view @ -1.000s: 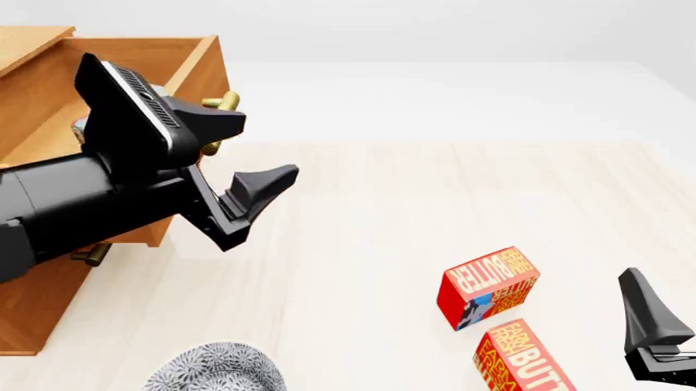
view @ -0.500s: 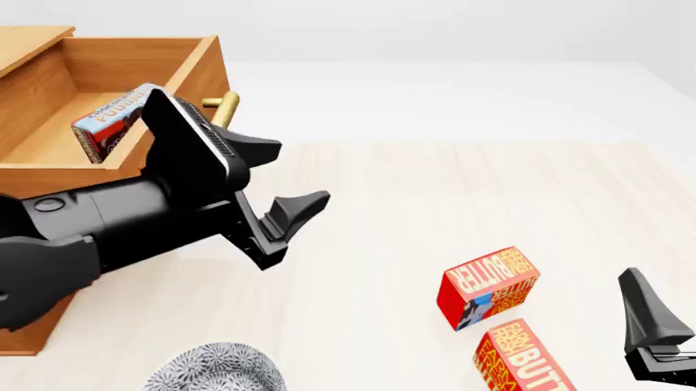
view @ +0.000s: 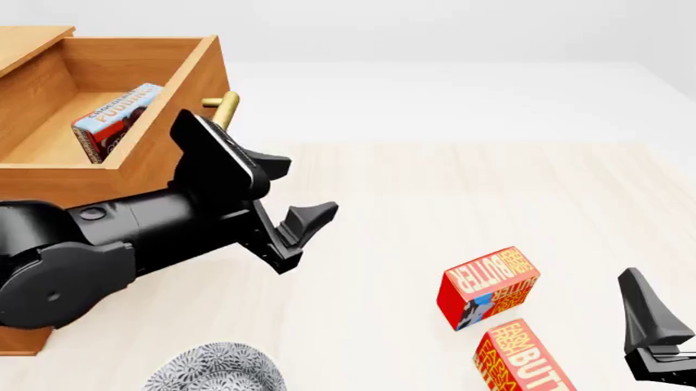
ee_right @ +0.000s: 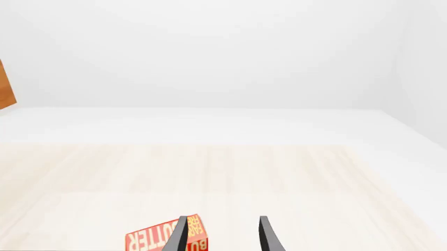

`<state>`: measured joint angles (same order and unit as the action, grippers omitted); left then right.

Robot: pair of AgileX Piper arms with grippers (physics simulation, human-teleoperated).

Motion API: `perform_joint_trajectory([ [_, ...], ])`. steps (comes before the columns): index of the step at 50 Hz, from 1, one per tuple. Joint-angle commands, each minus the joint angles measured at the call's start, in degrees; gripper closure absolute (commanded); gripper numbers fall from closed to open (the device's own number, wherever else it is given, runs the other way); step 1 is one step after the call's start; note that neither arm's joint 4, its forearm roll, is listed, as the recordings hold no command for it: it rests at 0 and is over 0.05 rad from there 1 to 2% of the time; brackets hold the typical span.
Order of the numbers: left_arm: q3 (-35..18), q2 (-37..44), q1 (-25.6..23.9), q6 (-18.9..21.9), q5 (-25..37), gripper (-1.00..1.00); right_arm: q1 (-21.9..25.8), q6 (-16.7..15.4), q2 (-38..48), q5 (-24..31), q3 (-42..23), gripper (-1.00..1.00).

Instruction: Put the chocolate pudding in the top drawer of the cabinet and close it.

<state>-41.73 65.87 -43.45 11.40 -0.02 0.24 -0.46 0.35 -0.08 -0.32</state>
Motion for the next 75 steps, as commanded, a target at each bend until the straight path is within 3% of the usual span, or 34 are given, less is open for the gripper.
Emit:
perform_joint_trajectory([
  [1,0.18,0.77,0.97,-2.19,-0.45,-1.0,0.05,0.05,0.01,0.0,0.01,-1.0],
  [21,3.04,3.79,3.81,-6.65,-4.3,-1.0,0.05,0.02,0.04,-0.03,0.0,-1.0],
  [75,10.21,6.39,15.31,-6.93,-11.66,-1.0,0.05,0.03,0.06,-0.02,-0.02,-1.0],
])
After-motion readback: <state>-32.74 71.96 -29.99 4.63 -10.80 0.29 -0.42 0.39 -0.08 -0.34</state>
